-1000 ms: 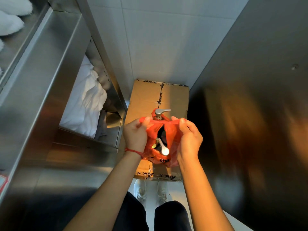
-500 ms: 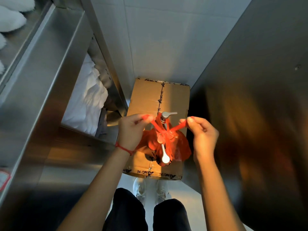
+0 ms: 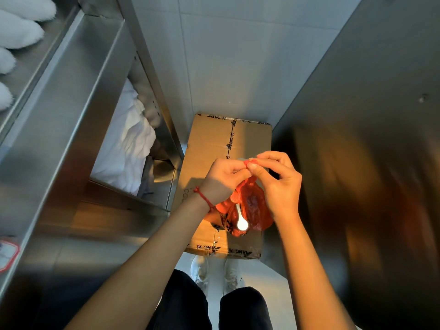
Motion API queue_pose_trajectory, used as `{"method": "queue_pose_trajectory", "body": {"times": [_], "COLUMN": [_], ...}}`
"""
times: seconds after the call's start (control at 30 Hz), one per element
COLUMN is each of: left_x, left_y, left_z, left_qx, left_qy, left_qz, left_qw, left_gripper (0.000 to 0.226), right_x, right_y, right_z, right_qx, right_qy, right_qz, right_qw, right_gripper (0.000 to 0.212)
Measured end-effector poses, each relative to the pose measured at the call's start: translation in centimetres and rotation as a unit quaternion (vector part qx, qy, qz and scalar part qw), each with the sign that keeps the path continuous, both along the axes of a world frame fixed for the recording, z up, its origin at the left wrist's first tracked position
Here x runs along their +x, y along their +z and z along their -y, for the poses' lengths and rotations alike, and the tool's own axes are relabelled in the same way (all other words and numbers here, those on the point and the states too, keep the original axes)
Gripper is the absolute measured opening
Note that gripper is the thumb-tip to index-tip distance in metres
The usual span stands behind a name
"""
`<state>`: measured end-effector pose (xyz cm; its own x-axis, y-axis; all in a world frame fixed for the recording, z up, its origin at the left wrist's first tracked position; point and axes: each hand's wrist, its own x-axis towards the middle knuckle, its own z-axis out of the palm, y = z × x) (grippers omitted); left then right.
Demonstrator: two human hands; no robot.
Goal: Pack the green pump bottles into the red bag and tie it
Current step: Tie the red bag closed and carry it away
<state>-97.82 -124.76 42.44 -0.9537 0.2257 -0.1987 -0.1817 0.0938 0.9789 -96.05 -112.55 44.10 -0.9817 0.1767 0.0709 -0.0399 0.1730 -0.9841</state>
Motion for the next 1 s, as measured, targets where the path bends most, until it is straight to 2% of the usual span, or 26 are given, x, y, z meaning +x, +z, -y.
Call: {"method": "queue_pose_trajectory", "body": {"times": [0.07, 0.17, 0.3, 0.4, 0.5, 0.67, 0.77, 0.93, 1.0], "left_x": [0.0, 0.1, 0.0, -0.2, -0.6, -0.8, 0.3, 3.8, 5.2], "left_y": [0.3, 0.8, 1.2, 1.4, 1.2, 0.1, 0.0, -0.7, -1.0], "left_z": [0.0, -0.1, -0.2, -0.3, -0.2, 1.3, 2.4, 4.4, 4.7], "left_qx": [0.015, 0.014, 0.035, 0.040, 0.044, -0.069, -0.089, -0.243, -0.315], "left_qy": [0.020, 0.039, 0.036, 0.045, 0.077, 0.117, 0.123, 0.126, 0.112], "left_qz": [0.001, 0.000, 0.022, 0.032, 0.030, -0.014, -0.043, -0.105, -0.130], "left_qw": [1.000, 0.999, 0.998, 0.998, 0.996, 0.991, 0.988, 0.956, 0.933], "left_gripper": [0.014, 0.019, 0.018, 0.018, 0.019, 0.010, 0.016, 0.029, 0.032], "right_x": [0.0, 0.4, 1.7, 1.8, 1.4, 1.5, 1.9, 2.5, 2.9], "right_y": [-0.3, -1.5, -3.4, -3.5, -3.0, -2.4, -2.2, -1.7, -1.7], "right_z": [-0.2, -1.0, -0.8, 0.1, 0.6, 0.6, 0.7, 0.4, 0.4], "right_qx": [-0.037, -0.117, -0.114, -0.111, -0.111, -0.117, -0.129, -0.131, -0.135], "right_qy": [0.030, 0.071, 0.142, 0.140, 0.124, 0.112, 0.094, 0.055, 0.048], "right_qz": [0.007, 0.087, 0.157, 0.169, 0.197, 0.227, 0.239, 0.237, 0.240], "right_qw": [0.999, 0.987, 0.971, 0.969, 0.966, 0.960, 0.958, 0.961, 0.960], "right_gripper": [0.021, 0.026, 0.023, 0.019, 0.005, 0.015, 0.021, 0.020, 0.019]}}
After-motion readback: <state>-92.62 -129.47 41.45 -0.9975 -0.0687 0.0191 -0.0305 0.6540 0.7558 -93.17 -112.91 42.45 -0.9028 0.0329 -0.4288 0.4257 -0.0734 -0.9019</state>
